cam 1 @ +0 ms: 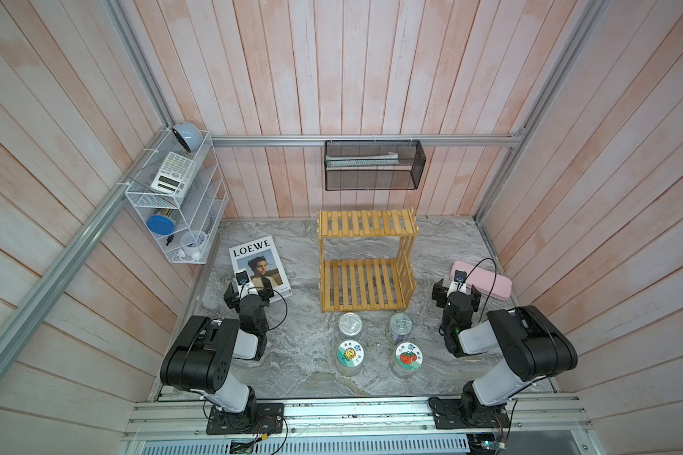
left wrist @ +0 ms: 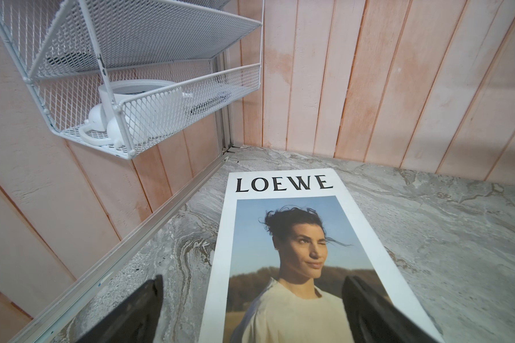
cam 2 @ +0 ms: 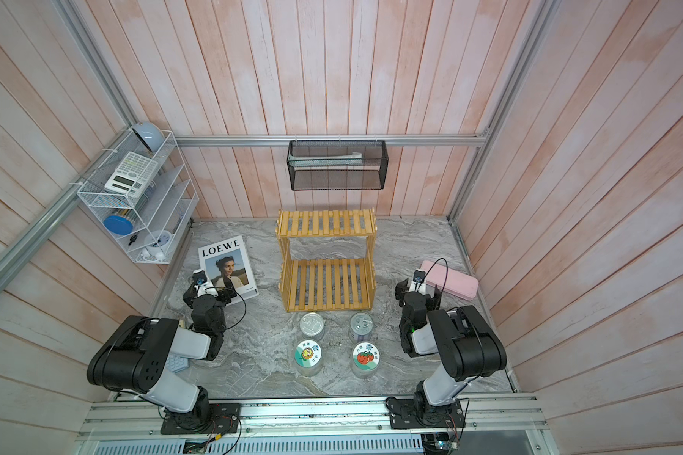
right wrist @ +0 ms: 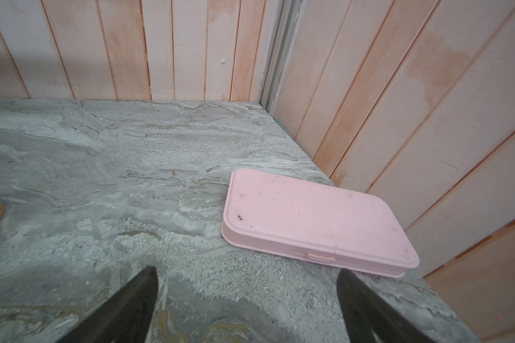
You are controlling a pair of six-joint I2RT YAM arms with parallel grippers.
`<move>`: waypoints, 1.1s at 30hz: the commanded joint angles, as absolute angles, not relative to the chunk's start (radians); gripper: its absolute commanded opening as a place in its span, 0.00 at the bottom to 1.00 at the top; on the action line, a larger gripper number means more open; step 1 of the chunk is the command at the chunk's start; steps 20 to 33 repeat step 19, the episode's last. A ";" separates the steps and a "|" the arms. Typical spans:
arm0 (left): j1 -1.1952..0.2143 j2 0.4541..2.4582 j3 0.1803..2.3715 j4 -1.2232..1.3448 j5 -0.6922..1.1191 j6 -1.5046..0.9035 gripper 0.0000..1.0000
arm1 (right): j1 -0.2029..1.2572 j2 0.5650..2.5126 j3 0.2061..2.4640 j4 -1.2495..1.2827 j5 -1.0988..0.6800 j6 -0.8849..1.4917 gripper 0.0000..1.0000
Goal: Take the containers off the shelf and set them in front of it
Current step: Reset both arms
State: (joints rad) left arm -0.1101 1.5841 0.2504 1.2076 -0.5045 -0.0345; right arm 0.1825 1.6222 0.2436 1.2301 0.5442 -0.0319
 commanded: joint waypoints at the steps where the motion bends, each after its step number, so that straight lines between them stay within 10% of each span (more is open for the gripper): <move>1: -0.105 1.588 0.255 1.203 -0.499 -0.043 1.00 | 0.193 1.634 0.239 1.310 0.535 -0.052 0.98; 33: -0.107 1.583 0.284 1.145 -0.505 -0.038 1.00 | 0.181 1.609 0.291 1.174 0.547 -0.025 0.98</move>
